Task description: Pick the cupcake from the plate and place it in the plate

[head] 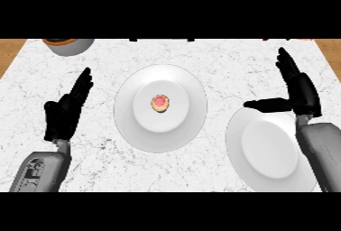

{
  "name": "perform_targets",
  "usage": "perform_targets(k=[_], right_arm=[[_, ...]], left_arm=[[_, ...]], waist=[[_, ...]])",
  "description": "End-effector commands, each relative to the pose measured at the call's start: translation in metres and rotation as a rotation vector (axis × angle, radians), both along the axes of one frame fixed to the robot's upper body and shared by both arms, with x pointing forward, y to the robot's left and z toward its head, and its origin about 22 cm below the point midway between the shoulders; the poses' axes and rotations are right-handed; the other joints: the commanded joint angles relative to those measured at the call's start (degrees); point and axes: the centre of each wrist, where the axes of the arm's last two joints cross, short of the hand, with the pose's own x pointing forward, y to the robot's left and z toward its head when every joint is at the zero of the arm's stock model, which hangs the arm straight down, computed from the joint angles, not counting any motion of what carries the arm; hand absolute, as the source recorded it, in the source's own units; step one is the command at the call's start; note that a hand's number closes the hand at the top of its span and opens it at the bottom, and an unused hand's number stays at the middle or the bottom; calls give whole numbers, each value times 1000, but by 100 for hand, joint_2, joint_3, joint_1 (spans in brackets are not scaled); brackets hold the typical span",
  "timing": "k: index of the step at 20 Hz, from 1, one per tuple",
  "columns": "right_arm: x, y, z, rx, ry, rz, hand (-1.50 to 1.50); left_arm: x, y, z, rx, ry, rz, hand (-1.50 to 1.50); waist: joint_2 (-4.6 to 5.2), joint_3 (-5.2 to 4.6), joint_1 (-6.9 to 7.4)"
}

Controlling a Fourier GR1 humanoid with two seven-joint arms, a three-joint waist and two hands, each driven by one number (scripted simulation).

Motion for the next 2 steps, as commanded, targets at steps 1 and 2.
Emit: perform_targets(k=[1, 2], right_arm=[[0, -31, 24, -2, 5, 11, -150], [-12, -14, -29, -6, 6, 13, -150]], left_arm=[[3, -5, 2, -10, 11, -4, 0], [11, -6, 2, 1, -8, -8, 0]], waist=[[-1, -1, -5], [7, 0, 0]])
